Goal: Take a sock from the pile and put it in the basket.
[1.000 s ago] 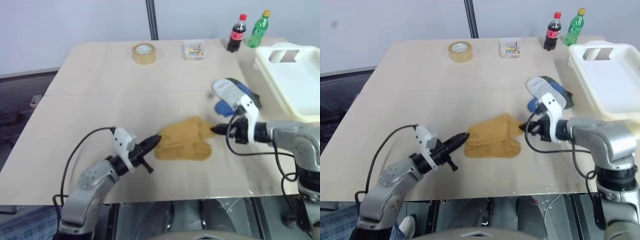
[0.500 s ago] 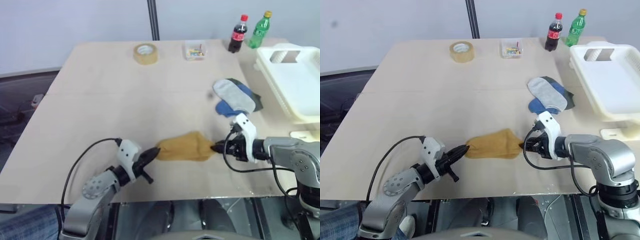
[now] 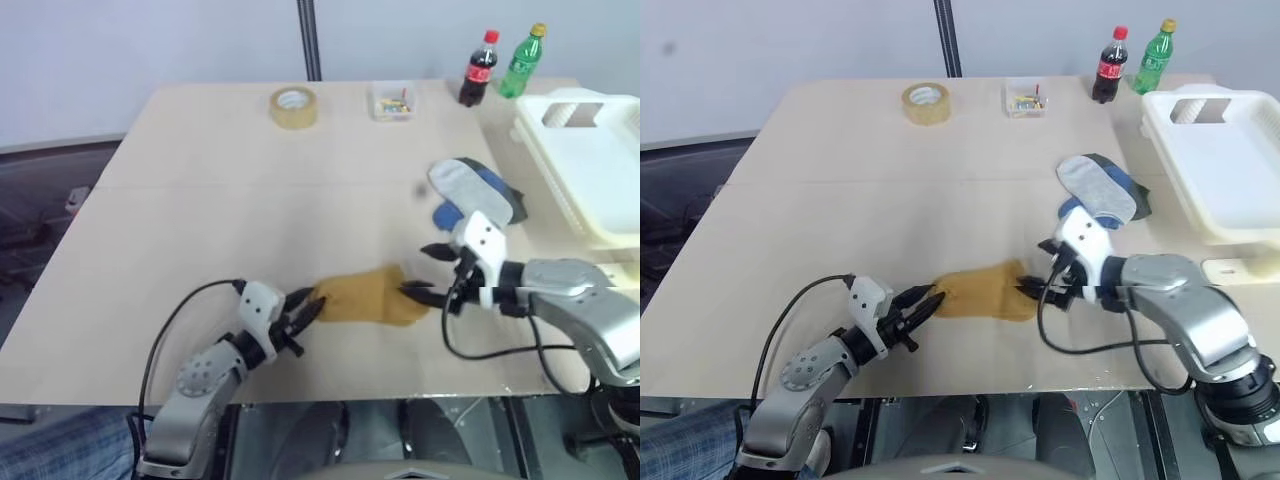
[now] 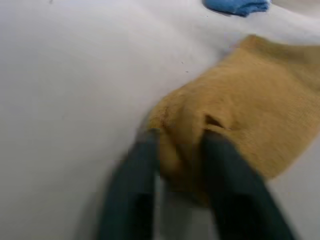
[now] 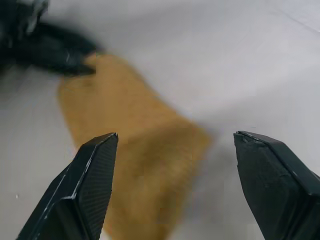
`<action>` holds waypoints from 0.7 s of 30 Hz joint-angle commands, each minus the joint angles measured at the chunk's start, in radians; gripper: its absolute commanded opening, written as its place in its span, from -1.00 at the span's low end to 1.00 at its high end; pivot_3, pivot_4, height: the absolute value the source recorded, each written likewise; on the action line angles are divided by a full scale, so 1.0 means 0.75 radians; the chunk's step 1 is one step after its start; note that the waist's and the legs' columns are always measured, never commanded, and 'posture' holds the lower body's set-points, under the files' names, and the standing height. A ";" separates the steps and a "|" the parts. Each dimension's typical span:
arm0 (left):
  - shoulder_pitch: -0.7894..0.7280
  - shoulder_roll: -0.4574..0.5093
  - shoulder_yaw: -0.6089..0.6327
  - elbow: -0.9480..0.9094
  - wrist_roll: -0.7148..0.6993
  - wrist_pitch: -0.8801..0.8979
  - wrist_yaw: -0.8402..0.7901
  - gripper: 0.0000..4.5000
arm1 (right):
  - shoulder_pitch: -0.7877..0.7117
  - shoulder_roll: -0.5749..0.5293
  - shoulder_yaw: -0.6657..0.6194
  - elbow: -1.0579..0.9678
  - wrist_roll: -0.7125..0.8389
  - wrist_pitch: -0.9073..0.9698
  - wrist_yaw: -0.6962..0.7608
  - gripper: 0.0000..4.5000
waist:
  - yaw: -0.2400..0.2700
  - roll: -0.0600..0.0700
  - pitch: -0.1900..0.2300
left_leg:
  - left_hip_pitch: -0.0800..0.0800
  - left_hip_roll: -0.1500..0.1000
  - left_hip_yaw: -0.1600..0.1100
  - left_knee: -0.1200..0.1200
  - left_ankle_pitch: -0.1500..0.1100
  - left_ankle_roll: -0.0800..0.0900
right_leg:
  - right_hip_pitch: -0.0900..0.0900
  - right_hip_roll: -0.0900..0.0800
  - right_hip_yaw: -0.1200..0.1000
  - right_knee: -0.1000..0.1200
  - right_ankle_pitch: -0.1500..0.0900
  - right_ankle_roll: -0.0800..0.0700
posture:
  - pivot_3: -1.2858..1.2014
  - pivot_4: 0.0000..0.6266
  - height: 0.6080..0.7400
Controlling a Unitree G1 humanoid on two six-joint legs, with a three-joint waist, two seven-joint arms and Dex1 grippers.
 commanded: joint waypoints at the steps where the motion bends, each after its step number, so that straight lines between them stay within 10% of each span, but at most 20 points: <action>1: 0.004 -0.010 -0.005 -0.029 -0.030 -0.036 -0.029 0.48 | -0.023 0.092 0.074 0.108 -0.117 -0.182 -0.026 0.70 | 0.000 -0.001 0.000 | 0.000 0.000 0.000 0.000 0.000 0.000 | 0.000 0.000 0.000 0.000 0.000 0.000 | 0.03 -0.52 0.98; 4: 0.027 -0.003 0.005 -0.046 -0.044 -0.026 -0.043 0.99 | -0.015 0.125 0.112 0.153 -0.156 -0.229 0.005 0.70 | -0.003 -0.001 0.000 | 0.000 0.000 0.000 0.000 0.000 0.000 | -0.001 0.001 0.001 0.001 0.000 0.000 | 0.03 -0.52 0.98; 21: -0.121 -0.022 0.164 0.071 -0.593 0.611 -0.024 0.99 | -0.034 0.188 0.175 0.288 -0.337 -0.279 0.042 0.70 | -0.004 -0.003 -0.005 | 0.024 0.000 -0.001 -0.003 -0.004 0.005 | 0.023 0.002 -0.001 -0.004 -0.001 0.000 | 0.03 -0.52 0.98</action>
